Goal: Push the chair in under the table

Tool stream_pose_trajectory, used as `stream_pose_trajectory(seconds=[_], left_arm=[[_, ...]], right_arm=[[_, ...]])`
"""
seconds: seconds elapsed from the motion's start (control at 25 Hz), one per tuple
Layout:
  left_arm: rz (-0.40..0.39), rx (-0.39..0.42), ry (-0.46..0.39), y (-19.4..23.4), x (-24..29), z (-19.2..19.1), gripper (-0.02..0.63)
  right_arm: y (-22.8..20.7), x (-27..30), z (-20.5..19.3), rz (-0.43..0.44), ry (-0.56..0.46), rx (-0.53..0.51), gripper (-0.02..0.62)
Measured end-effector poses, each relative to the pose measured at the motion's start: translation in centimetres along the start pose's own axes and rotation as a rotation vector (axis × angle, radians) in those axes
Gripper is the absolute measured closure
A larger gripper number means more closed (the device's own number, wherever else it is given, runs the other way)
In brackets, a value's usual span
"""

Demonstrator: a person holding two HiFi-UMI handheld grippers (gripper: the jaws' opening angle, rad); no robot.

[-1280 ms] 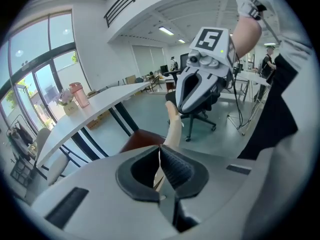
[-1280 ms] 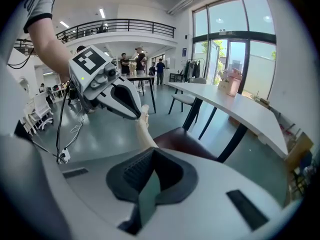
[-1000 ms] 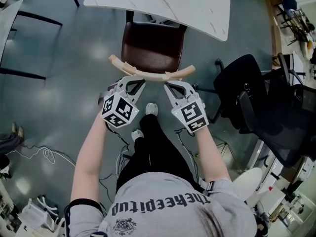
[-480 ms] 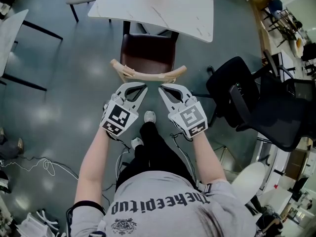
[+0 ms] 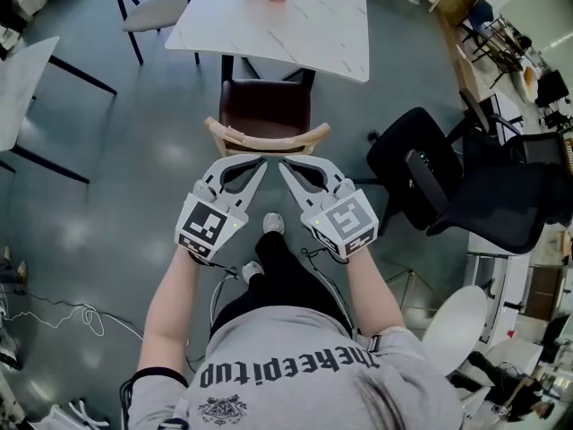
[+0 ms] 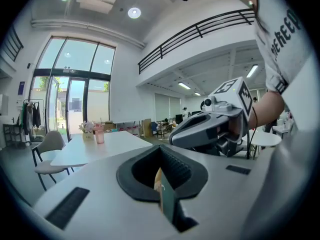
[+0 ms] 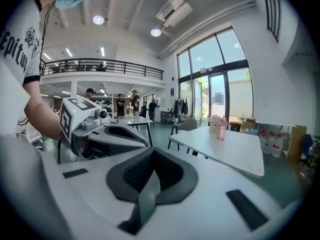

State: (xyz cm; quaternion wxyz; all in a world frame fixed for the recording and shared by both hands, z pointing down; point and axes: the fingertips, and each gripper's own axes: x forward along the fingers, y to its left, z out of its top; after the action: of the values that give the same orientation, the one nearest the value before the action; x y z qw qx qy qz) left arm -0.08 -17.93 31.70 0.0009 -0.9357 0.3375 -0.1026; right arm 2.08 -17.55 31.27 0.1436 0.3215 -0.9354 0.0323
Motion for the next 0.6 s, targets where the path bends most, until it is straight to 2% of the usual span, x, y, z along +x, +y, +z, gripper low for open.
stream_pose_trajectory(seconds=[0.32, 0.6], left_arm=[[0.026, 0.013, -0.121, -1.2, -3.3, 4.7, 0.591], [0.027, 0.012, -0.159, -2.7, -4.9, 6.6, 0.591]], right_arm=[[2.5, -1.6, 3.4, 0.004, -0.095, 0.004, 0.584], [3.8, -3.4, 5.4, -0.005, -0.158, 0.002, 0.584]])
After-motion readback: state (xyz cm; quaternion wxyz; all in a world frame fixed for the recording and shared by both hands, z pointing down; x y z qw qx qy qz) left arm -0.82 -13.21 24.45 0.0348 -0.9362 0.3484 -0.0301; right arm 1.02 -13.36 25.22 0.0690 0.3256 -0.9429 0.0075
